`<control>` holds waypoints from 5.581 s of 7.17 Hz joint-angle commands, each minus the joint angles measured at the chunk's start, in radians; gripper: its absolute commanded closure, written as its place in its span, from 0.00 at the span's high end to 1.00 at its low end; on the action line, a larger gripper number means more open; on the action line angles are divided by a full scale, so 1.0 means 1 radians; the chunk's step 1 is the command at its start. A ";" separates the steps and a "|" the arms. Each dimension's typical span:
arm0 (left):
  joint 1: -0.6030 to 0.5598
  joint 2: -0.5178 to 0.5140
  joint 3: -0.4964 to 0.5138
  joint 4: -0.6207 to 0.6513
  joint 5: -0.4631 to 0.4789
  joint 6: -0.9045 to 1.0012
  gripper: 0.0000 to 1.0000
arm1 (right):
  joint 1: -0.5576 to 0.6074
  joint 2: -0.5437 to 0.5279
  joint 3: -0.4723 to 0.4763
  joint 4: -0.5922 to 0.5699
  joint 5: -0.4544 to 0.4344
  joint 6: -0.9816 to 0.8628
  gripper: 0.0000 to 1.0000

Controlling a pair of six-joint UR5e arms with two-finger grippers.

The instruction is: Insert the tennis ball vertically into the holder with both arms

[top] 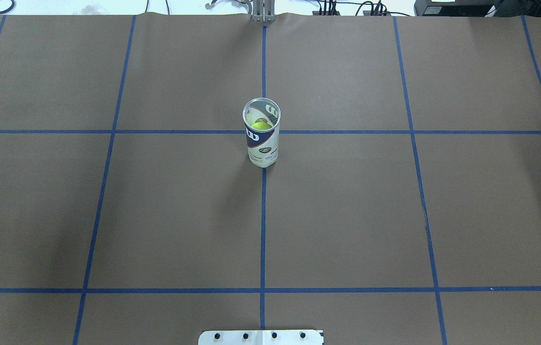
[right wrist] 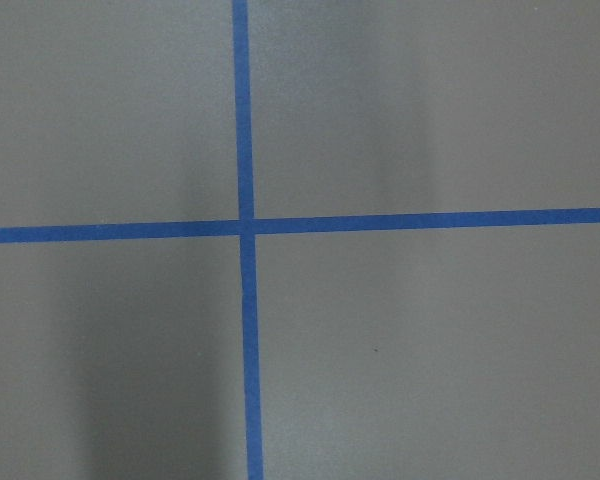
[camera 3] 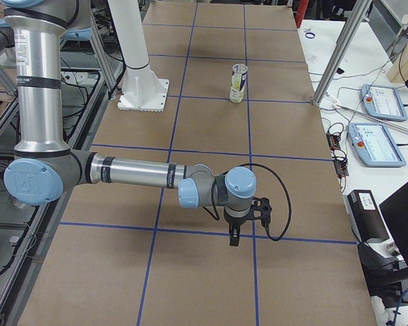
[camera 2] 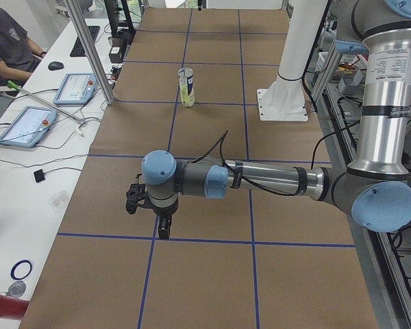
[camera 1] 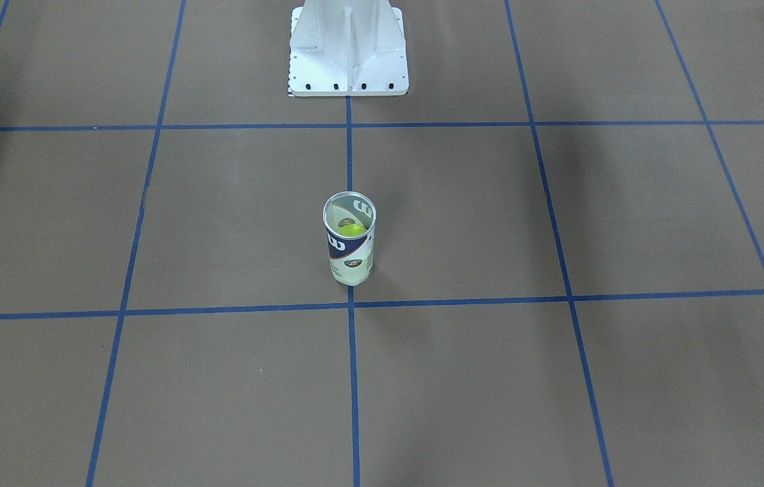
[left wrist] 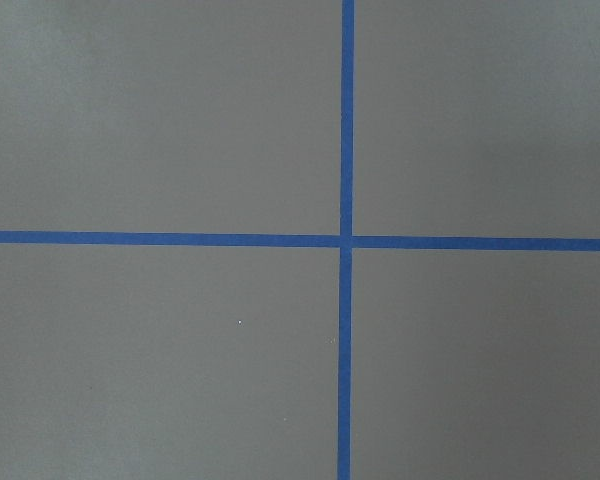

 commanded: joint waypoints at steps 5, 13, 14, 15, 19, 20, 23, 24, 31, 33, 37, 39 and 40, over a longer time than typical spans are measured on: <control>0.000 0.000 0.002 0.000 0.000 0.000 1.00 | -0.033 0.066 0.002 -0.173 0.028 -0.058 0.99; 0.000 0.004 0.045 -0.035 0.000 -0.002 1.00 | -0.032 0.057 0.006 -0.182 0.017 -0.103 0.99; 0.000 0.004 0.062 -0.049 -0.002 -0.002 1.00 | -0.032 0.054 0.006 -0.181 0.017 -0.103 0.99; 0.000 0.004 0.064 -0.060 0.000 -0.009 1.00 | -0.032 0.054 0.006 -0.181 0.017 -0.103 0.99; 0.000 0.006 0.060 -0.060 -0.002 -0.012 1.00 | -0.032 0.060 0.000 -0.176 0.017 -0.104 0.99; 0.000 0.006 0.054 -0.058 -0.002 -0.012 1.00 | -0.033 0.061 -0.001 -0.175 0.020 -0.103 0.99; 0.000 0.007 0.056 -0.058 -0.003 -0.012 1.00 | -0.033 0.059 -0.004 -0.173 0.025 -0.103 0.99; 0.000 0.007 0.057 -0.058 -0.003 -0.012 1.00 | -0.033 0.059 -0.003 -0.173 0.028 -0.101 0.99; 0.000 0.007 0.056 -0.058 -0.005 -0.012 1.00 | -0.033 0.061 0.002 -0.173 0.029 -0.101 0.99; 0.000 0.007 0.056 -0.058 -0.005 -0.012 1.00 | -0.033 0.061 0.002 -0.173 0.029 -0.101 0.99; 0.000 0.009 0.057 -0.058 -0.003 -0.012 1.00 | -0.033 0.061 0.002 -0.173 0.028 -0.101 0.99; 0.000 0.009 0.060 -0.060 0.000 -0.005 1.00 | -0.033 0.061 0.002 -0.173 0.028 -0.101 0.99; 0.002 0.007 0.062 -0.058 0.000 -0.006 1.00 | -0.033 0.061 0.002 -0.173 0.028 -0.101 0.99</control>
